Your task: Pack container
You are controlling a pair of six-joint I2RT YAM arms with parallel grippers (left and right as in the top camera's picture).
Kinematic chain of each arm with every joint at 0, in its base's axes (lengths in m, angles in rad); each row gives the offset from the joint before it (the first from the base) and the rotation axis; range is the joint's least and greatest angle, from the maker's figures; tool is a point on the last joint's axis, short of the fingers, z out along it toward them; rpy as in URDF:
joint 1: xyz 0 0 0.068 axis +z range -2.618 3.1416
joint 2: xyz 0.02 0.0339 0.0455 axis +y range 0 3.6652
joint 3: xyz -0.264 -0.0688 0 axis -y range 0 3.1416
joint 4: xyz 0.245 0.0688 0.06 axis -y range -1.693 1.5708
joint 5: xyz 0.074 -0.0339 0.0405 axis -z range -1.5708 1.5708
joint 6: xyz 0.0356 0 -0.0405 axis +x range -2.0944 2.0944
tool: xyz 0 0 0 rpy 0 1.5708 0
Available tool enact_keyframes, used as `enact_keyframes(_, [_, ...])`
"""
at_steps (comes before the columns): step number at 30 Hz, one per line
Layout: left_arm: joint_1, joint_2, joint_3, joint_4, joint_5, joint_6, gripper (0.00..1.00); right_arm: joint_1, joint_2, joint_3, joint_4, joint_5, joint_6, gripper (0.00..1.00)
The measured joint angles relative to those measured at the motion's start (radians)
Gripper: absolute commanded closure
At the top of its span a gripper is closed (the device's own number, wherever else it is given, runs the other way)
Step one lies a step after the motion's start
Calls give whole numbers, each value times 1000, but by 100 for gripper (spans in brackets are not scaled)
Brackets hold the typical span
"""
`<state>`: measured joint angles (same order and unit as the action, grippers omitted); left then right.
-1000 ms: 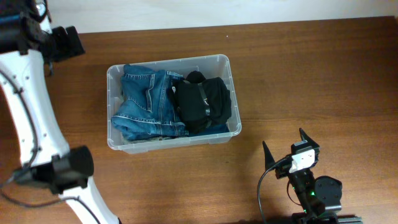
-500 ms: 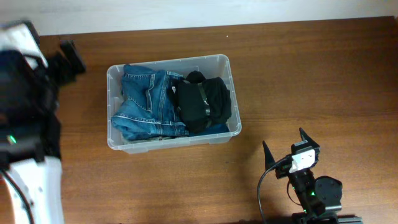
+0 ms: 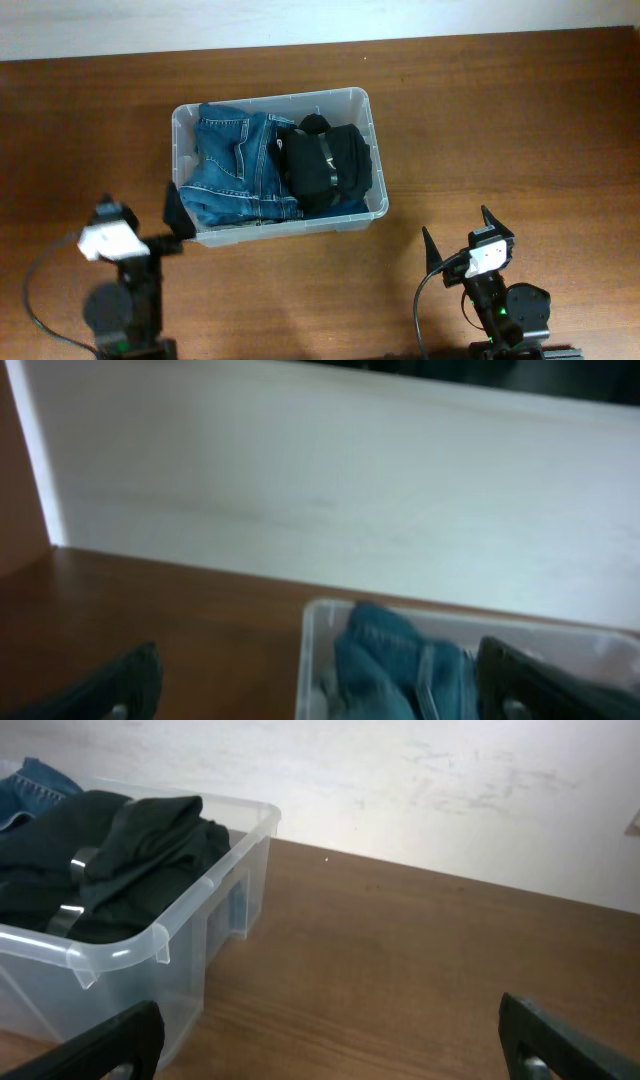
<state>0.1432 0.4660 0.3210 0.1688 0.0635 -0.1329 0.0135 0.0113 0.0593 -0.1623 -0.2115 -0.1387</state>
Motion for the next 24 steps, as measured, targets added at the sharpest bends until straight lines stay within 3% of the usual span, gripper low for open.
enact_keyframes(4, [-19, -188, -200, 23, 1, 3, 1, 0, -1, 0, 0, 0, 1, 1])
enact_keyframes(8, [-46, -291, -292, 10, 1, 19, 1, 0, -1, 0, 0, 0, 0, 2])
enact_keyframes(16, [-72, -409, -309, -239, -2, 77, 1, 0, -1, 0, 0, 0, 0, 2])
enact_keyframes(24, [-72, -451, -309, -241, -15, 89, 1, 0, -1, 0, 0, 0, 1, 1])
